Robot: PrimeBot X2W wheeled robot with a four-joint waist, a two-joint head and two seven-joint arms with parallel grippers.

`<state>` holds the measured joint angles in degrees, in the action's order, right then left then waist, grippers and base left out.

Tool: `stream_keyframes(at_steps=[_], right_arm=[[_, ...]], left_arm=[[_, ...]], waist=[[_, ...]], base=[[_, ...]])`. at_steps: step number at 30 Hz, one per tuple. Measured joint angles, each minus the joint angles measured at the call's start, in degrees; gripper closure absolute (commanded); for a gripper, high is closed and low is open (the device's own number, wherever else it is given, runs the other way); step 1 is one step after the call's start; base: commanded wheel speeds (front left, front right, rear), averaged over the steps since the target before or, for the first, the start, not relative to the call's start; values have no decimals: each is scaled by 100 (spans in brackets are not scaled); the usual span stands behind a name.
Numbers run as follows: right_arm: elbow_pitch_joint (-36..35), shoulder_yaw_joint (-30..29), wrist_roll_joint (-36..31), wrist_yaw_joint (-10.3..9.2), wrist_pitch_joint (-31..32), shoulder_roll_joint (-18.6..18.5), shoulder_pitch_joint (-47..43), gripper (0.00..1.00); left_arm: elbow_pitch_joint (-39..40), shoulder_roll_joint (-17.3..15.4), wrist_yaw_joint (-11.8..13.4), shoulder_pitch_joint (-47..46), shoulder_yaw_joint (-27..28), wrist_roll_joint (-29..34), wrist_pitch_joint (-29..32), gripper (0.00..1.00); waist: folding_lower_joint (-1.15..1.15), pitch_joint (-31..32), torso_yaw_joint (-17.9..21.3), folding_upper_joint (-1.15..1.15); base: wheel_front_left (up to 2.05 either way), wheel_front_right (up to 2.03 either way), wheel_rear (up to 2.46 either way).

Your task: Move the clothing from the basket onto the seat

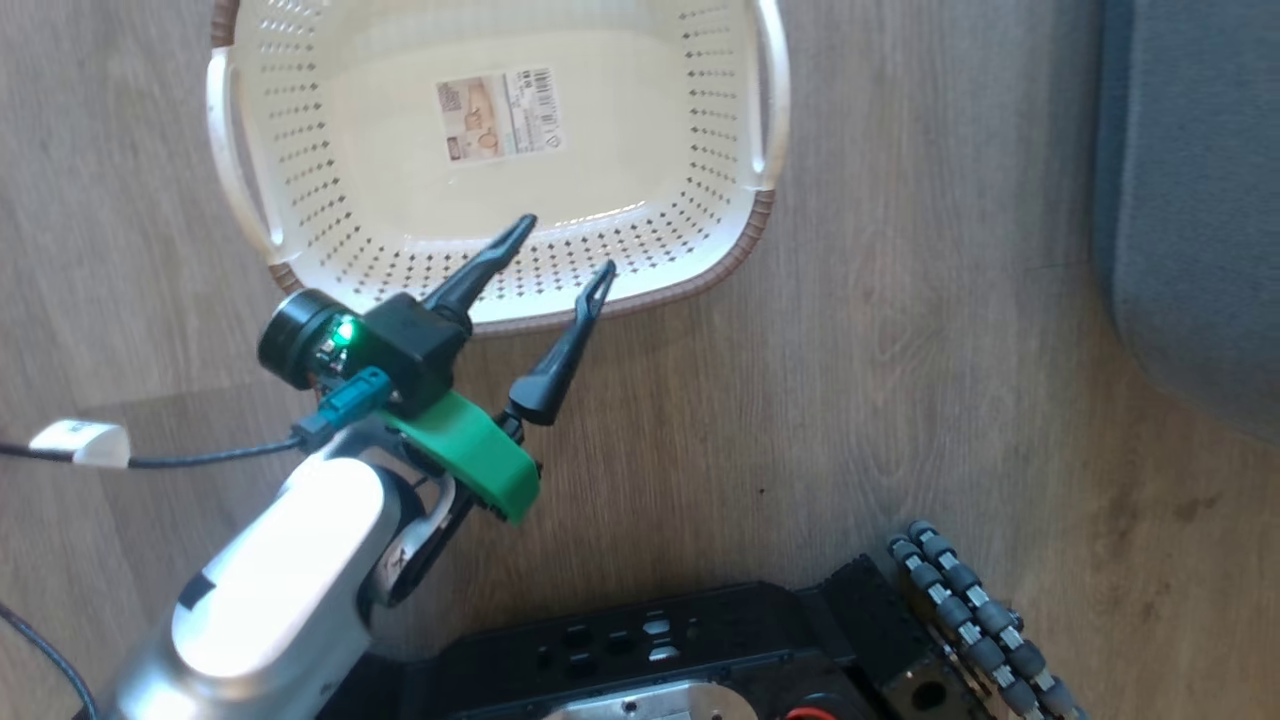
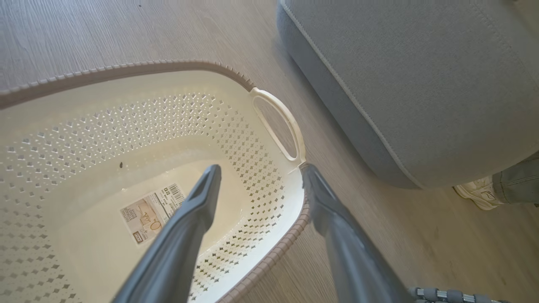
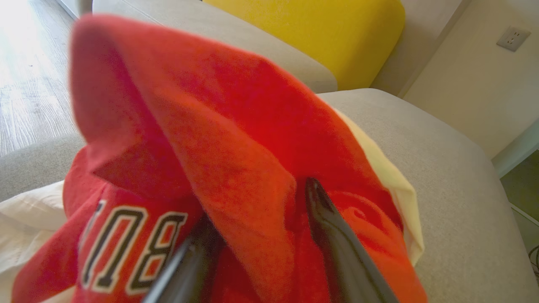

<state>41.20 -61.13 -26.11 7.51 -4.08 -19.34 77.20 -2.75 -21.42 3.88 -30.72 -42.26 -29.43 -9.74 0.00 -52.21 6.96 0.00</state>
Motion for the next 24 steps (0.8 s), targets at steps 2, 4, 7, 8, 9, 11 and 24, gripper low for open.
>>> stream_keyframes(at_steps=[2, 4, 7, 8, 9, 11, 24], right_arm=[[193, 244, -71, 0, -91, -7, 4, 0], [522, 828, -43, 0, -283, -3, -9, 0], [749, 1553, 194, 0, -553, 31, -130, 0], [781, 1806, 328, 0, -635, 66, -230, 0], [801, 2070, 434, 0, -682, 86, -365, 0], [802, 2576, 736, 0, -759, 167, -730, 0], [-2151, 4885, 2809, 0, -364, 878, -4404, 0]], left_arm=[[-3, 0, 44, -6, 74, -20, -12, 0], [-67, 3, 44, -24, 182, -148, -82, 0], [-256, 14, 45, -18, 293, -291, -156, 0], [-325, 20, 54, -10, 348, -338, -199, 0], [-386, 29, 69, -1, 389, -385, -227, 0], [-513, 62, 71, 62, 489, -500, -298, 0], [-978, 443, 336, 1358, 1456, -889, -454, 0]], waist=[[0, 67, 62, 0], [0, 250, 153, 0], [0, 543, 242, 0], [0, 668, 271, 0], [0, 793, 298, 0], [0, 1070, 346, 0], [-1, 3126, 310, 1]], base=[[0, 0, 0], [0, 0, 0], [0, 0, 0], [0, 0, 0], [0, 0, 0], [0, 0, 0], [0, 0, 0]])
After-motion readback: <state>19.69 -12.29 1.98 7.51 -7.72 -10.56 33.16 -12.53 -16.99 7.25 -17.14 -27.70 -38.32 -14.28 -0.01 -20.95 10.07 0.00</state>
